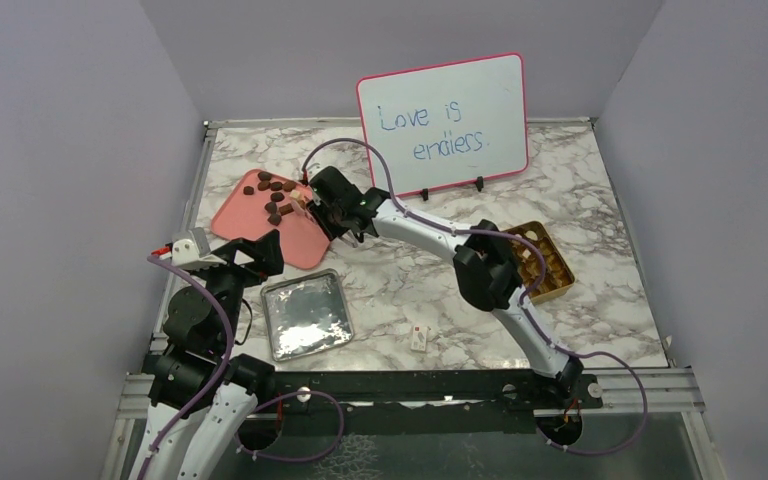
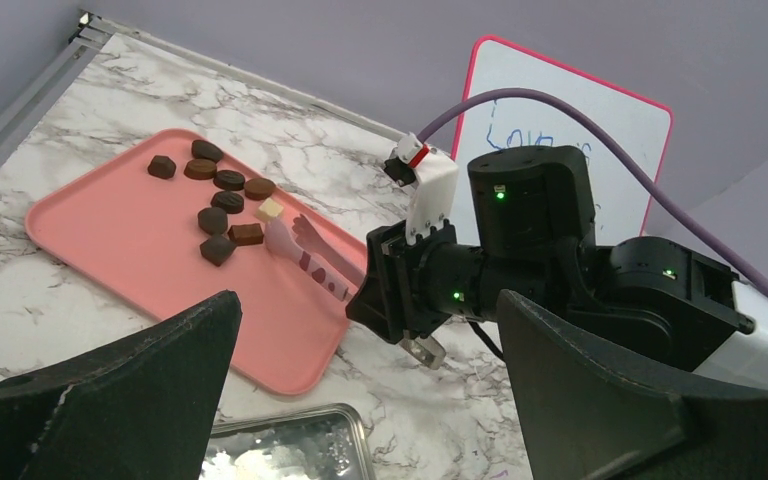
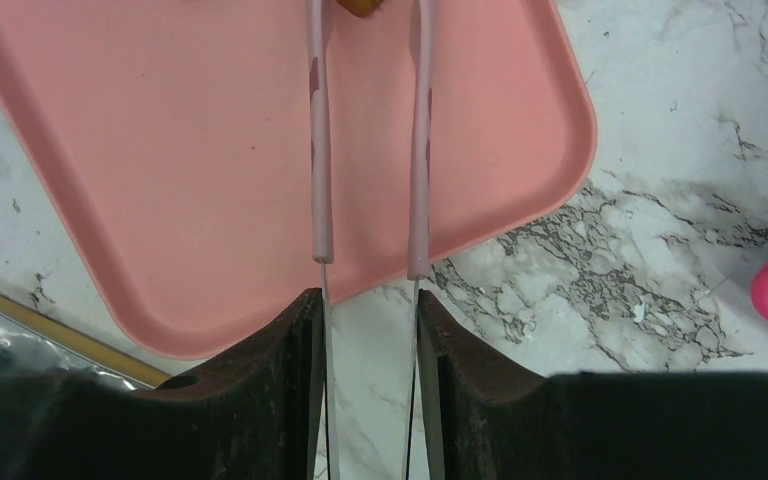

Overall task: Pack the chocolate
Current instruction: Pick up the fake chocolate from the plate.

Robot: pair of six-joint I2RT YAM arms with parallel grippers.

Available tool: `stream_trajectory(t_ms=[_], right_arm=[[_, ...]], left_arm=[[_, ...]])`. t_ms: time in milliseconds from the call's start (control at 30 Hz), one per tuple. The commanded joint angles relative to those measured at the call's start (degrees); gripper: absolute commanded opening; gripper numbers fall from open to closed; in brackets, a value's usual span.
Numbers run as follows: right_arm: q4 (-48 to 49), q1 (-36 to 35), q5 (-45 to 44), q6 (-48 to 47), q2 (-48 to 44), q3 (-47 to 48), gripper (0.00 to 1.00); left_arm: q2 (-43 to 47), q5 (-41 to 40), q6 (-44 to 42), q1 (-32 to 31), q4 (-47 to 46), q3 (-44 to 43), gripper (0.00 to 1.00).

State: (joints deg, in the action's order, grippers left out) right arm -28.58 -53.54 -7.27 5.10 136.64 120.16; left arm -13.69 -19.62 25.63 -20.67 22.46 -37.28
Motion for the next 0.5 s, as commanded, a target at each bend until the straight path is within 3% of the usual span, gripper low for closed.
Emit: stream_trajectory(t_ms=[0, 200, 467], right_arm=[[-2.8, -0.8, -3.0, 0.6, 2.6, 4.3, 0.4], [-4.9, -1.3, -6.7, 0.4, 5.1, 7.8, 0.39], [-5.9, -1.4, -7.5, -0.2, 5.4, 7.8, 0.3]], left_arm=[[0.2, -0.7, -0.1, 0.3, -0.6, -0.4, 0.99], [0.3, -0.7, -0.1, 0.5, -0.5, -0.5, 0.99], [0.3, -0.7, -0.1, 0.5, -0.5, -0.5, 0.99]])
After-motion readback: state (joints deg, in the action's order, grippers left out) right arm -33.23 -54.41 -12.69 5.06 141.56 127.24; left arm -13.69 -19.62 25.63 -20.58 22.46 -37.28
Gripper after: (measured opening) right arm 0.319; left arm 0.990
